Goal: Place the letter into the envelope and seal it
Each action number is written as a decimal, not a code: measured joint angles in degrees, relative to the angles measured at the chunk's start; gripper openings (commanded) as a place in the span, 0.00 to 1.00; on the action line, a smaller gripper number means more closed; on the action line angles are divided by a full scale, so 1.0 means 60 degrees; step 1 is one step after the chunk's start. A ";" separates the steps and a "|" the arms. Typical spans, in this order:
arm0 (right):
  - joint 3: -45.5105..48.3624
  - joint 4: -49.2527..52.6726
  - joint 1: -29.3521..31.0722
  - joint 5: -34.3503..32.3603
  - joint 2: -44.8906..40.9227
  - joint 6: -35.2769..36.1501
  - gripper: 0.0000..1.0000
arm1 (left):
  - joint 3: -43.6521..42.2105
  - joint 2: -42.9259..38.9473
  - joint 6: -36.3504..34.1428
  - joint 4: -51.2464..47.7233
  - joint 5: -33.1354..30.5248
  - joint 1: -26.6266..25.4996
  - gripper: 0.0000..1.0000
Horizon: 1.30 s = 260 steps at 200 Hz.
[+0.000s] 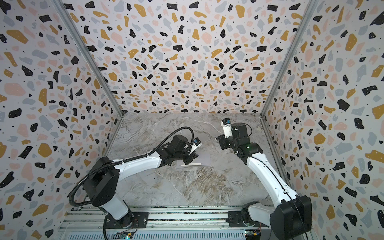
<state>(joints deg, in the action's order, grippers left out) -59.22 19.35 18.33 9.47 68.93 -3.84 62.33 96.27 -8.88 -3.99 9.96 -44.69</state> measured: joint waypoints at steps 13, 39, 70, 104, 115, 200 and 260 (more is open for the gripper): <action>0.0000 0.0000 0.0000 0.0058 0.0000 -0.0036 0.00 | 0.0000 0.0186 0.0131 -0.0168 -0.0033 -0.0007 0.21; -0.0036 0.0007 0.0000 0.0189 0.0000 -0.0138 0.00 | -0.0171 0.0404 0.0255 -0.0328 -0.0131 -0.0011 0.18; -0.0109 0.0033 0.0011 0.0251 0.0004 -0.0193 0.00 | -0.0801 0.0393 0.0419 -0.0244 -0.0168 -0.0018 0.16; -0.0178 0.0036 0.0087 0.0262 0.0022 -0.0222 0.00 | -0.1690 0.0393 0.0678 -0.0168 -0.0171 -0.0018 0.13; -0.0178 0.0033 0.0149 0.0270 0.0062 -0.0237 0.00 | -0.1902 0.0382 0.0780 -0.0124 -0.0171 -0.0018 0.12; -0.0200 0.0350 0.0798 0.0270 0.0415 -0.0299 0.00 | -0.2783 0.0029 0.1785 0.0863 0.0226 -0.0277 0.09; -0.0215 0.0568 0.0951 0.0226 0.0448 -0.0331 0.00 | -0.2739 0.0415 0.2189 0.1497 0.0477 -0.0637 0.08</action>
<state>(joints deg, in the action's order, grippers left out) -60.51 22.76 24.03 10.83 71.61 -5.82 45.89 98.76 4.25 4.99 12.82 -48.51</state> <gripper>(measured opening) 0.279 0.079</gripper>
